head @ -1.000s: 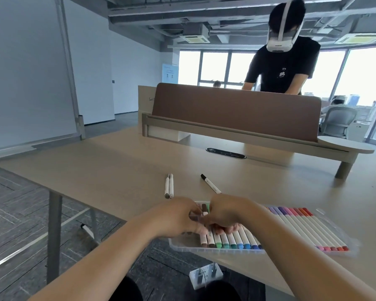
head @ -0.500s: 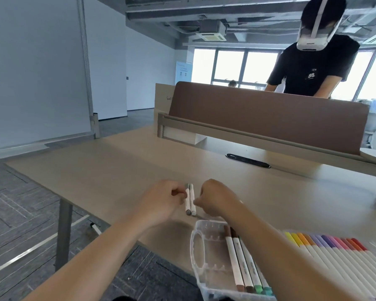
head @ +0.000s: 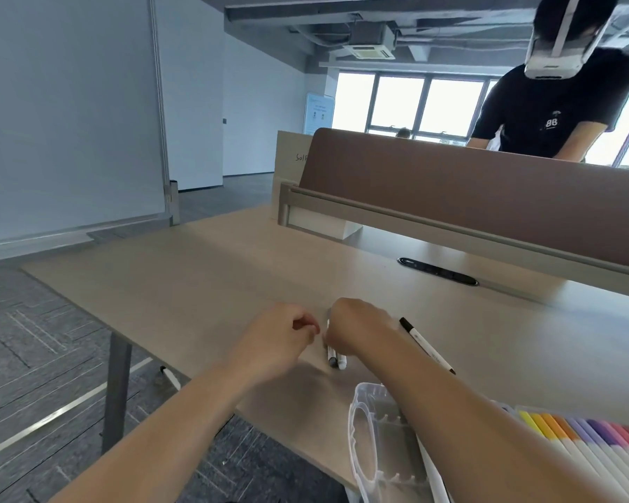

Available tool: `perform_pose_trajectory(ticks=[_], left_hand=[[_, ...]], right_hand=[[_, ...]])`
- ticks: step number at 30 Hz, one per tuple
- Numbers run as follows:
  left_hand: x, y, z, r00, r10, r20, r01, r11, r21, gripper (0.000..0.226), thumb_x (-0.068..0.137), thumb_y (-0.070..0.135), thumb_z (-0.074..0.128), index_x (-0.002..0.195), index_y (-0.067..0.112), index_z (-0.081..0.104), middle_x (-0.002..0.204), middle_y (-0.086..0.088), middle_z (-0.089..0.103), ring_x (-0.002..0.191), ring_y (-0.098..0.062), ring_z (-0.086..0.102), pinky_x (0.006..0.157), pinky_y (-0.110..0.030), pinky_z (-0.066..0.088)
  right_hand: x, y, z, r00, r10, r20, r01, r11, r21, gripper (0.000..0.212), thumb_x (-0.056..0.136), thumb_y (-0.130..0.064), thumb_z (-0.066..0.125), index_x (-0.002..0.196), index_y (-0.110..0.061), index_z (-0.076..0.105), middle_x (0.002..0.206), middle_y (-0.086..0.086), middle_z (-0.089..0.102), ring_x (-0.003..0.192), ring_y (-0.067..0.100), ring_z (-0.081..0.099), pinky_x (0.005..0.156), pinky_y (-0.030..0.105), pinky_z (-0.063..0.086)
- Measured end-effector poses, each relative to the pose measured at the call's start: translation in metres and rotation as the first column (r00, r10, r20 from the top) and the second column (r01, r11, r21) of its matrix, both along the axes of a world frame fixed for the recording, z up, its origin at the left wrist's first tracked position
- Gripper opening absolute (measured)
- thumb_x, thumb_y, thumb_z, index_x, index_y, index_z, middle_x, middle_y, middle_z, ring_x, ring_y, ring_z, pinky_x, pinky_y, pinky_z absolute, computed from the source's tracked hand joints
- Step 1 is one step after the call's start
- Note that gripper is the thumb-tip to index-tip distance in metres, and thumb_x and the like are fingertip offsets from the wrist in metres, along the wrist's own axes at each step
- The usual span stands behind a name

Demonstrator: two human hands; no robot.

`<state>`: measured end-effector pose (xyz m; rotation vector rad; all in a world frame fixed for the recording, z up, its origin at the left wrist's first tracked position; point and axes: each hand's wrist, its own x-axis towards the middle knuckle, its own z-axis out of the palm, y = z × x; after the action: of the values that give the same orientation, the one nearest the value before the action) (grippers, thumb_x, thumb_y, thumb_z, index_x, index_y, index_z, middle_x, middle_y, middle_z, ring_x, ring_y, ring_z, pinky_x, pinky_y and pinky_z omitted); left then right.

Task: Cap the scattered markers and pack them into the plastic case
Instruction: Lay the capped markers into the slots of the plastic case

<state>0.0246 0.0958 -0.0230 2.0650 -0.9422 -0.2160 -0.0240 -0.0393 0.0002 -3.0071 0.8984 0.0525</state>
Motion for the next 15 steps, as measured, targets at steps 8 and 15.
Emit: perform_pose_trajectory(ticks=[8,15], left_hand=[[-0.0019,0.0033,-0.0025,1.0,0.012,0.015,-0.012,0.999,0.035,0.015,0.092,0.025,0.056,0.086,0.028,0.069,0.083,0.009,0.069,0.077,-0.008,0.063,0.071,-0.03,0.05],[-0.0072,0.0033,-0.0046,0.999,0.03,0.017,-0.031,0.999,0.026,0.019,0.091,0.026,0.058,0.074,0.033,0.064,0.08,0.007,0.066,0.075,-0.011,0.062,0.07,-0.032,0.049]], right_hand=[[0.0038,0.0086,0.001,0.996,0.023,-0.081,-0.025,0.999,-0.021,0.004,0.088,-0.019,0.058,0.091,-0.02,0.06,0.074,-0.001,0.048,0.079,0.023,0.053,0.07,0.03,0.041],[-0.006,0.0062,0.0079,1.0,0.002,0.013,-0.003,0.999,0.053,0.02,0.087,-0.02,0.06,0.068,-0.02,0.053,0.069,-0.001,0.057,0.068,0.02,0.057,0.063,0.028,0.044]])
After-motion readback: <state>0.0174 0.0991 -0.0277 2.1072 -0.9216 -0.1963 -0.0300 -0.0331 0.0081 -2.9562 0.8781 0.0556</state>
